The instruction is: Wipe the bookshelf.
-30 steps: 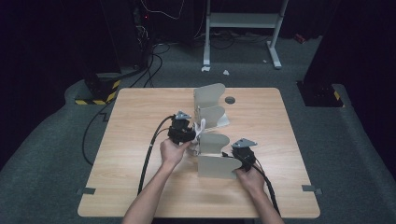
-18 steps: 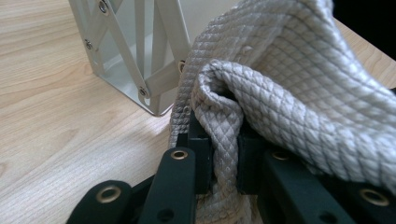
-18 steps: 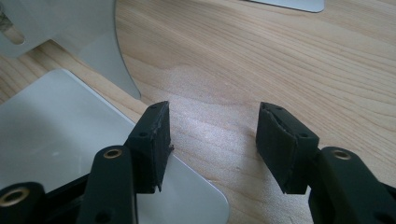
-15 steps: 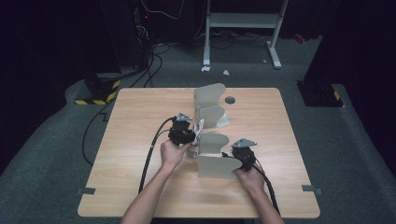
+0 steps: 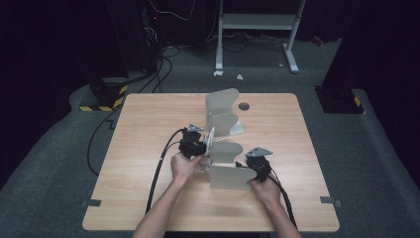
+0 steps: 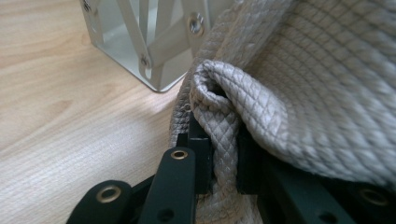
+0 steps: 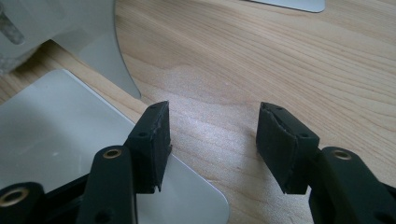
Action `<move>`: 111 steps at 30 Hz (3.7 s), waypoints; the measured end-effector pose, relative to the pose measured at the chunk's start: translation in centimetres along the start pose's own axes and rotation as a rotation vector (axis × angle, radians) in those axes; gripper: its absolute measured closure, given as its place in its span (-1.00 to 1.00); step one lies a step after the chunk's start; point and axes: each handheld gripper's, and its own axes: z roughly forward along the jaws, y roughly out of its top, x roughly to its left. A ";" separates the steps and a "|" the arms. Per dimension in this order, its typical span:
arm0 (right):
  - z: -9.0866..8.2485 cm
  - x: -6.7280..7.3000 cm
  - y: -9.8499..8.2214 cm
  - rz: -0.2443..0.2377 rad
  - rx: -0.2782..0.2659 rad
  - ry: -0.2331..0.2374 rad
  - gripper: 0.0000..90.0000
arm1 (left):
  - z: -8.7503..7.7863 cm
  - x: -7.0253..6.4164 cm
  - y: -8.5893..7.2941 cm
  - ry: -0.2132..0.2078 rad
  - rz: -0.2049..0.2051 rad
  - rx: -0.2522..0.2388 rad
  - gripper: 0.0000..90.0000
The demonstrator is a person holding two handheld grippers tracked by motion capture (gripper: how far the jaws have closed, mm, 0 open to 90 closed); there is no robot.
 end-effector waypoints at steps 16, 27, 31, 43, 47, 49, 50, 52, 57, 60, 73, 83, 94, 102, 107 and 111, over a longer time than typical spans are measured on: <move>-0.1 0.1 -0.1 0.004 0.001 -0.006 0.00 | 2.9 1.3 -1.2 0.038 -0.032 0.106 0.77; -0.1 0.1 -0.1 0.006 0.000 -0.010 0.00 | -0.4 0.3 1.6 0.044 0.018 0.012 0.77; -0.1 0.2 -0.1 0.010 0.000 -0.011 0.00 | -1.5 0.1 2.8 0.041 0.049 -0.015 0.77; -0.1 0.2 -0.1 0.008 -0.001 -0.010 0.00 | -1.6 -0.1 5.5 0.078 0.055 -0.031 0.77; -0.1 0.2 -0.1 0.008 -0.001 -0.009 0.00 | -1.6 0.2 5.0 0.065 0.040 -0.040 0.77; -0.1 0.2 -0.1 0.008 0.000 -0.009 0.00 | -1.3 0.2 4.7 0.080 0.049 -0.016 0.77; -0.1 0.2 -0.1 0.008 -0.001 -0.009 0.00 | -1.1 0.2 4.4 0.088 0.051 -0.003 0.77; -0.1 0.2 -0.1 0.008 -0.001 -0.010 0.00 | -0.6 0.4 3.8 0.084 0.044 0.020 0.77; -0.1 0.2 -0.1 0.010 -0.001 -0.010 0.00 | 1.3 1.1 2.3 0.087 0.045 0.082 0.77; -0.1 0.2 -0.1 0.008 0.000 -0.007 0.00 | 2.9 1.7 1.3 0.095 0.030 0.137 0.77; -0.1 0.2 -0.1 0.006 0.000 -0.008 0.00 | 0.4 1.3 2.5 0.044 0.027 -0.008 0.77; -0.2 0.3 -0.2 0.008 -0.001 -0.013 0.00 | -1.5 0.9 4.5 0.020 0.045 -0.076 0.77; -0.2 0.4 -0.2 0.009 -0.002 -0.014 0.00 | -2.1 1.2 6.8 0.032 0.044 -0.117 0.77; -0.2 0.3 -0.2 0.010 -0.002 -0.014 0.00 | -0.8 1.5 6.4 0.056 0.040 -0.080 0.77; -0.2 0.3 -0.2 0.013 -0.001 -0.013 0.00 | 0.7 1.7 5.6 0.060 0.033 -0.034 0.77; -0.2 0.3 -0.2 0.013 -0.001 -0.010 0.00 | 2.2 2.0 4.8 0.066 0.024 -0.003 0.77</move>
